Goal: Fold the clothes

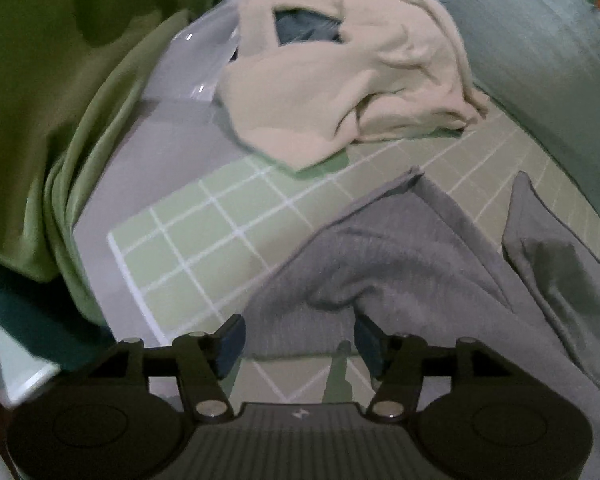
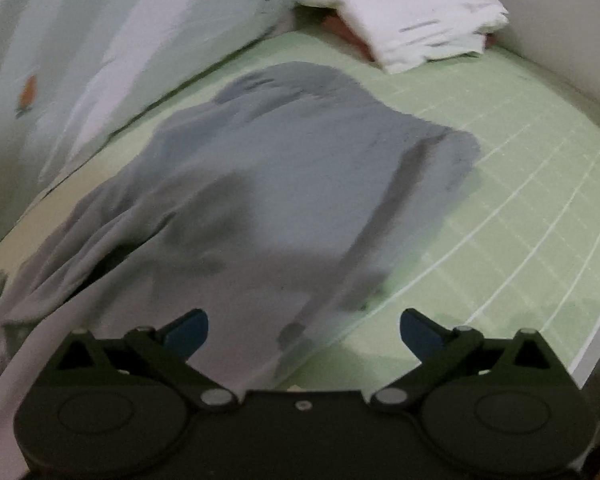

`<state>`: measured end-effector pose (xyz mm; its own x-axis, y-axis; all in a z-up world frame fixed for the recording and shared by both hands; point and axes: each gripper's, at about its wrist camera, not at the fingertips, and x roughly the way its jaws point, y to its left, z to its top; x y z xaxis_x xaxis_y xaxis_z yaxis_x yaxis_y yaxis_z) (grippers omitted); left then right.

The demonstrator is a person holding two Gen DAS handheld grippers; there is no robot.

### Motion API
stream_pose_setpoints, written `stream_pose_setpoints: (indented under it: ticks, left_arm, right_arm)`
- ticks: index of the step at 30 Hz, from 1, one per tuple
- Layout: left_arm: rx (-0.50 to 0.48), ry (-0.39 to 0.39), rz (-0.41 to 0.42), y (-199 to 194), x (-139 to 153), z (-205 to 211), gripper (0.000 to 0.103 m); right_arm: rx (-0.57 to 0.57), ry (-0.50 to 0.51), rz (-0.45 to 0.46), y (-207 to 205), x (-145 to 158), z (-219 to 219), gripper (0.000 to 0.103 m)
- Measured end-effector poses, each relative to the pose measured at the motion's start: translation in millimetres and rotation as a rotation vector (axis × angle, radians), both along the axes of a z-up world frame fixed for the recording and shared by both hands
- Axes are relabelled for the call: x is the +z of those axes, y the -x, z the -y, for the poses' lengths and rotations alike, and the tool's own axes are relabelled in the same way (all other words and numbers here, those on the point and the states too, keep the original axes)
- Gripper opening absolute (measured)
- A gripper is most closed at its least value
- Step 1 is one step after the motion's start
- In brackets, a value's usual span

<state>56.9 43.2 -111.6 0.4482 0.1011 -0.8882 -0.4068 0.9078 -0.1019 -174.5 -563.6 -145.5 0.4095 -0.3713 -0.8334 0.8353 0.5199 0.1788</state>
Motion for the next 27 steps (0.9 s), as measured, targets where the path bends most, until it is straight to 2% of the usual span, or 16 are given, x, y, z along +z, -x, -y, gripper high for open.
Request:
stream_pose_setpoints:
  ticks: [6, 8, 12, 14, 15, 16, 17, 18, 19, 23, 27]
  left_arm:
    - [0.016, -0.003, -0.02, -3, -6, 7, 0.061]
    - [0.018, -0.004, -0.02, -7, -8, 8, 0.061]
    - [0.029, -0.001, -0.01, -15, -10, 7, 0.059]
    - [0.038, 0.002, -0.011, -20, -13, 6, 0.044]
    - [0.042, 0.006, -0.018, -23, -14, 5, 0.024]
    - [0.042, 0.01, -0.024, -26, -16, 4, 0.001]
    - [0.042, 0.013, -0.026, -29, -16, 3, 0.0]
    - [0.038, 0.014, -0.016, -32, -15, 3, 0.0]
    - [0.034, 0.013, -0.006, -35, -14, 3, 0.0]
    - [0.027, -0.004, 0.045, -55, 3, 7, 0.0]
    - [0.007, -0.027, 0.185, -84, 56, 8, 0.0]
  right_arm:
    - [-0.112, 0.036, -0.014, -5, -9, 32, 0.102]
    - [-0.123, 0.019, -0.016, -8, -14, 39, 0.097]
    - [-0.138, -0.005, -0.019, -16, -21, 50, 0.069]
    - [-0.148, -0.01, -0.008, -16, -22, 54, 0.06]
    - [-0.151, -0.012, -0.003, -16, -22, 56, 0.053]
    - [-0.154, -0.014, 0.002, -15, -22, 58, 0.035]
    - [-0.157, -0.016, 0.008, -15, -22, 59, 0.026]
    - [-0.156, -0.017, 0.013, -15, -21, 62, 0.011]
    - [-0.153, -0.018, 0.018, -15, -20, 64, 0.001]
    - [-0.153, 0.0, 0.08, -16, -3, 72, 0.001]
    - [-0.174, 0.075, 0.207, -18, 45, 88, 0.001]
